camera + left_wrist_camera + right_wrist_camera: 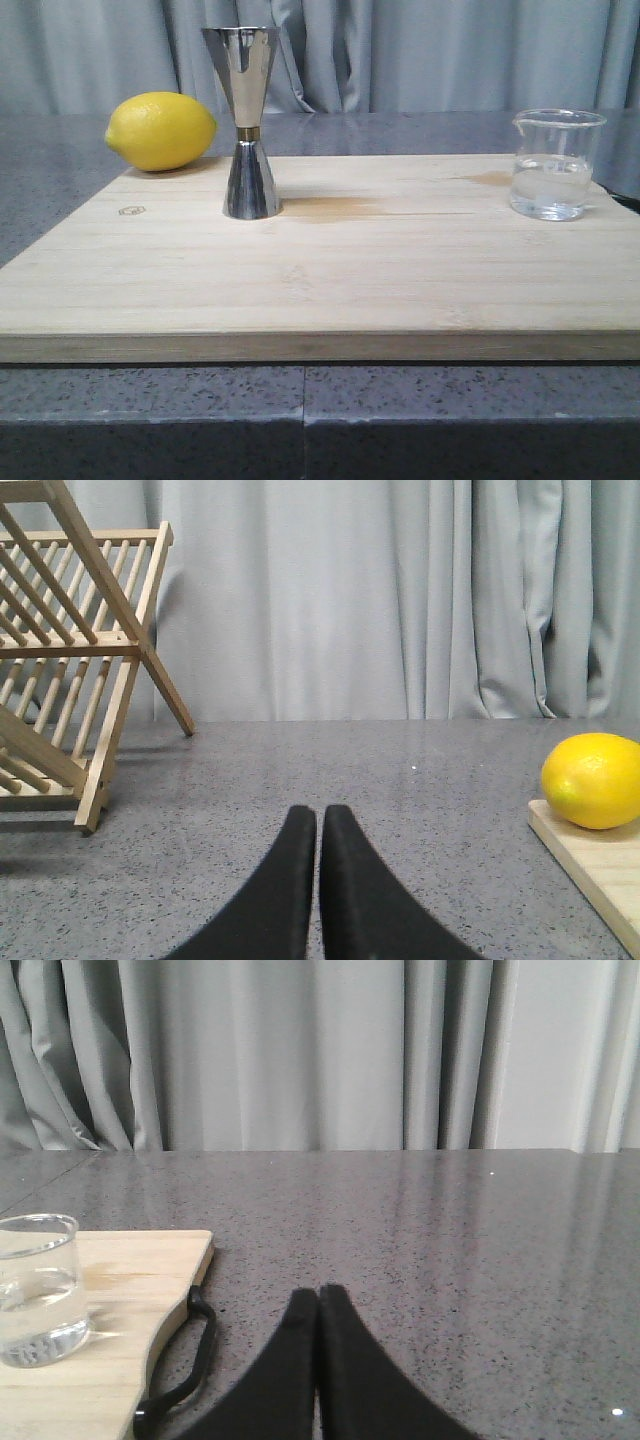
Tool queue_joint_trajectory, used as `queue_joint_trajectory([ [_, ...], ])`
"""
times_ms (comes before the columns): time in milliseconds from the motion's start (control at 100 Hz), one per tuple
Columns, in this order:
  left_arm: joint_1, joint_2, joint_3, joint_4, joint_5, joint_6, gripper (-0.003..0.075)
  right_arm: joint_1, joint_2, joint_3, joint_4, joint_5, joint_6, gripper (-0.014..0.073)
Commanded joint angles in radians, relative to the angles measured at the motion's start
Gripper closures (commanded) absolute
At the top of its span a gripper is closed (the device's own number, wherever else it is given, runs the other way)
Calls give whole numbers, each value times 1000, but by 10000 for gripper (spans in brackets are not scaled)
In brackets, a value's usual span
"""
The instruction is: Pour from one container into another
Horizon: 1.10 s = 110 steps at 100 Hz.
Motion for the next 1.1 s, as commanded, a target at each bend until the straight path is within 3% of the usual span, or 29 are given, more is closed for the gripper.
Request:
queue_joint_trajectory([
  [0,2,-21,27,-9,-82,-1,739,-7,-22,8,1,-84,-9,665],
  [870,2,-21,27,-12,-96,-1,739,-7,-22,8,1,-95,-9,665],
  [980,2,-21,13,-60,-112,-6,739,-7,-22,-5,1,-140,-9,665],
  [1090,2,-21,-42,-124,-94,-6,739,-7,-22,-71,1,-69,-9,666],
])
